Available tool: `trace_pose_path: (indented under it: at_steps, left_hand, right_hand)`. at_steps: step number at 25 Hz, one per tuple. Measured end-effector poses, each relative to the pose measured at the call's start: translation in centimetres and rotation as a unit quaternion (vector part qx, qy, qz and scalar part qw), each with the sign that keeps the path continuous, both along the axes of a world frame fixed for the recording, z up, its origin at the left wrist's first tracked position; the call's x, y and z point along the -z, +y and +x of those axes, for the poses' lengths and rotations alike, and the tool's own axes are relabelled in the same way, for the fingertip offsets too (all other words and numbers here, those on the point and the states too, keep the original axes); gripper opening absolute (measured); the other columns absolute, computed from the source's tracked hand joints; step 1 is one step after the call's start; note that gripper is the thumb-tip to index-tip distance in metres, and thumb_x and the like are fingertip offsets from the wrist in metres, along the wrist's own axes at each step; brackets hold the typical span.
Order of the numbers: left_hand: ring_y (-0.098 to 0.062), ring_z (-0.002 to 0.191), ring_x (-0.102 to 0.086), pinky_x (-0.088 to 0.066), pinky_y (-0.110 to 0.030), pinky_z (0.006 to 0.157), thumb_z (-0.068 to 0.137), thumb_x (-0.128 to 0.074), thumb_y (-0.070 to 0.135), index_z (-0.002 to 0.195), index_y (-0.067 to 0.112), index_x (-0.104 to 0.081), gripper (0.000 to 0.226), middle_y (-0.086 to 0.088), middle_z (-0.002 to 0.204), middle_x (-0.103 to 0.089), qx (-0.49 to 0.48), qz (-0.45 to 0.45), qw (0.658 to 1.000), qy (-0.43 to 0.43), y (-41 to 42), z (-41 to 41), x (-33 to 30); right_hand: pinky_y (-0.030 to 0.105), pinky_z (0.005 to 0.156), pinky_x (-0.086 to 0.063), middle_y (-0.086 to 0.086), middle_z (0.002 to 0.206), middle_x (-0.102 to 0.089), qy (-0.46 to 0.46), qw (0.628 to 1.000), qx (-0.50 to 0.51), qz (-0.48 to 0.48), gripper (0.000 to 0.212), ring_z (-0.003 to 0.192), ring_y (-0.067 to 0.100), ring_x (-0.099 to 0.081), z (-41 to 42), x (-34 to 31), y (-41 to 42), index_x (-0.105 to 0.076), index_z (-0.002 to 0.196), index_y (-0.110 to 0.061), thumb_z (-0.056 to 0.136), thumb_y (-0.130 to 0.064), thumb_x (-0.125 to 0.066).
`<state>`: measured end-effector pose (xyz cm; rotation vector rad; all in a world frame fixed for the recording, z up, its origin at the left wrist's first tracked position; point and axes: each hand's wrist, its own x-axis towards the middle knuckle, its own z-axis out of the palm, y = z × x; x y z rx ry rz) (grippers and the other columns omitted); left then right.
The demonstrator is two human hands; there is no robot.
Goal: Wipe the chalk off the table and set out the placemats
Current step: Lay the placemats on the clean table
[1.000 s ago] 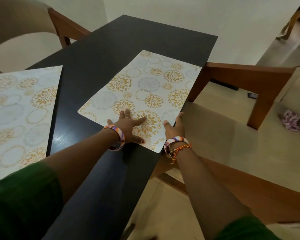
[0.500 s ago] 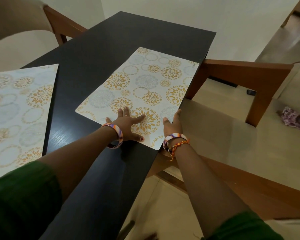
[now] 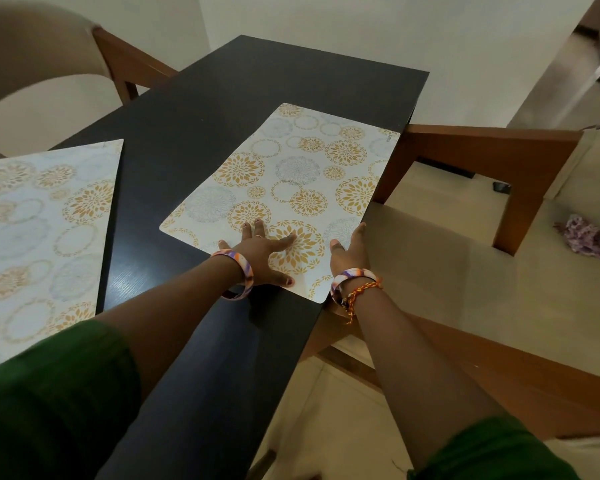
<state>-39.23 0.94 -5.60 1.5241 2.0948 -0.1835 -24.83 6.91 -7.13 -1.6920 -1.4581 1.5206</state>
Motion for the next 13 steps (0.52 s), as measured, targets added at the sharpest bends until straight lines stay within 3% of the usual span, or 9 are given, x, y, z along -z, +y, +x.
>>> trace_pose_path:
  at_steps: [2, 5, 9, 13]
  left_hand:
    - [-0.035, 0.141, 0.018, -0.002, -0.065, 0.109, 0.086, -0.058, 0.046, 0.146, 0.042, -0.012, 0.075, -0.007, 0.156, 0.016, 0.015, 0.036, 0.999, -0.016, -0.5, -0.2, -0.8]
    - [-0.029, 0.144, 0.008, -0.01, -0.054, 0.115, 0.093, -0.052, 0.031, 0.147, 0.032, -0.02, 0.063, -0.004, 0.157, 0.005, 0.053, 0.137, 0.989, -0.03, -2.4, -1.8, -2.6]
    - [-0.022, 0.139, -0.029, -0.027, -0.032, 0.11, 0.094, -0.051, 0.018, 0.141, 0.02, -0.039, 0.048, -0.003, 0.151, -0.03, 0.061, 0.228, 0.97, -0.059, -5.6, -6.2, -4.3]
    - [-0.022, 0.125, -0.049, -0.038, -0.03, 0.101, 0.094, -0.049, 0.015, 0.128, 0.013, -0.055, 0.034, -0.005, 0.138, -0.05, 0.063, 0.28, 0.958, -0.026, -8.1, -13.5, -5.4]
  right_hand:
    - [0.036, 0.113, -0.024, 0.004, 0.16, -0.01, -0.046, 0.991, 0.03, 0.119, 0.065, 0.145, 0.027, -0.019, -0.1, -0.1, -0.6, -0.005, 0.152, -0.016, 0.1, -0.011, -0.043]
    - [0.031, 0.116, -0.015, 0.005, 0.157, -0.018, -0.083, 0.933, -0.016, 0.35, 0.061, 0.146, 0.02, -0.012, -1.5, -1.1, -2.3, -0.019, 0.15, -0.011, 0.097, -0.01, -0.049]
    - [0.03, 0.117, -0.013, 0.005, 0.156, -0.022, -0.088, 0.895, -0.162, 0.406, 0.059, 0.146, 0.019, -0.015, -8.1, -3.4, -5.6, -0.023, 0.149, -0.013, 0.096, -0.007, -0.049]
    - [0.029, 0.116, -0.012, 0.004, 0.157, -0.022, -0.104, 0.88, -0.239, 0.397, 0.059, 0.146, 0.018, -0.014, -16.5, -4.0, -8.4, -0.02, 0.15, -0.014, 0.098, -0.007, -0.046]
